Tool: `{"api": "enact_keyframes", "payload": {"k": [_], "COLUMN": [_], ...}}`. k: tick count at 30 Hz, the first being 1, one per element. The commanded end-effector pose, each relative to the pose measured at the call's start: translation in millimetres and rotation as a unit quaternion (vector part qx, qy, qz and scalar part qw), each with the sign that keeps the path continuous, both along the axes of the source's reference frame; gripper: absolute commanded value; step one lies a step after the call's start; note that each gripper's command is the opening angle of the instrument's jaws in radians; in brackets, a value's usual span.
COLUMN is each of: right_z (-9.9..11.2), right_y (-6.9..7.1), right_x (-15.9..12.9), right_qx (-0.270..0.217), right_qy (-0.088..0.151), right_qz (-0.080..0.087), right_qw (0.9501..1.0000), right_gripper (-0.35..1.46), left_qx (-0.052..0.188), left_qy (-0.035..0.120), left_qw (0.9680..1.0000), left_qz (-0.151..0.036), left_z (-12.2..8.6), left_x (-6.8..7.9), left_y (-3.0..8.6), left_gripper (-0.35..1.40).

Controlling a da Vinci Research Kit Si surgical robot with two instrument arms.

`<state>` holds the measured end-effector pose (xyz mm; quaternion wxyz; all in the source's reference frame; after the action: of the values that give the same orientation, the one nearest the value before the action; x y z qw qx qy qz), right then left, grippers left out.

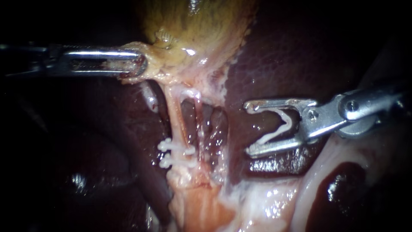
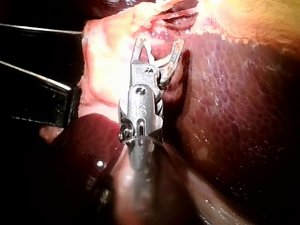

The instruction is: Clipping third clip left tube

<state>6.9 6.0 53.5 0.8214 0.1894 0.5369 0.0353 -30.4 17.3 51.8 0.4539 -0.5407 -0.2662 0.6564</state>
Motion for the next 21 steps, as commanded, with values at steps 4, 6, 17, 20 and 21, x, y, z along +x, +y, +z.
{"api": "enact_keyframes", "payload": {"k": [4, 6, 17, 20, 21], "right_z": [0.0, 0.0, 0.0, -0.2, -0.2], "right_y": [0.0, 0.0, 0.1, 0.1, 0.0], "right_x": [0.0, 0.0, 0.3, 0.9, 1.2], "right_qx": [0.0, 0.0, 0.004, 0.01, 0.016], "right_qy": [0.0, 0.0, 0.0, -0.001, -0.001], "right_qz": [0.0, 0.0, 0.001, 0.003, 0.005], "right_qw": [1.0, 1.0, 1.0, 1.0, 0.9999], "right_gripper": [0.5, 0.5, 0.5, 0.5, 0.5], "left_qx": [0.003, 0.004, -0.001, -0.002, -0.002], "left_qy": [0.001, 0.0, -0.002, -0.001, -0.001], "left_qw": [1.0, 1.0, 0.9997, 0.9996, 0.9996], "left_qz": [-0.001, -0.005, -0.026, -0.027, -0.027], "left_z": [-1.2, -2.1, -5.9, -5.8, -5.8], "left_x": [1.0, 1.8, 6.4, 6.4, 6.3], "left_y": [0.4, 0.7, 1.6, 1.5, 1.5], "left_gripper": [-0.35, -0.35, -0.35, -0.35, -0.35]}}
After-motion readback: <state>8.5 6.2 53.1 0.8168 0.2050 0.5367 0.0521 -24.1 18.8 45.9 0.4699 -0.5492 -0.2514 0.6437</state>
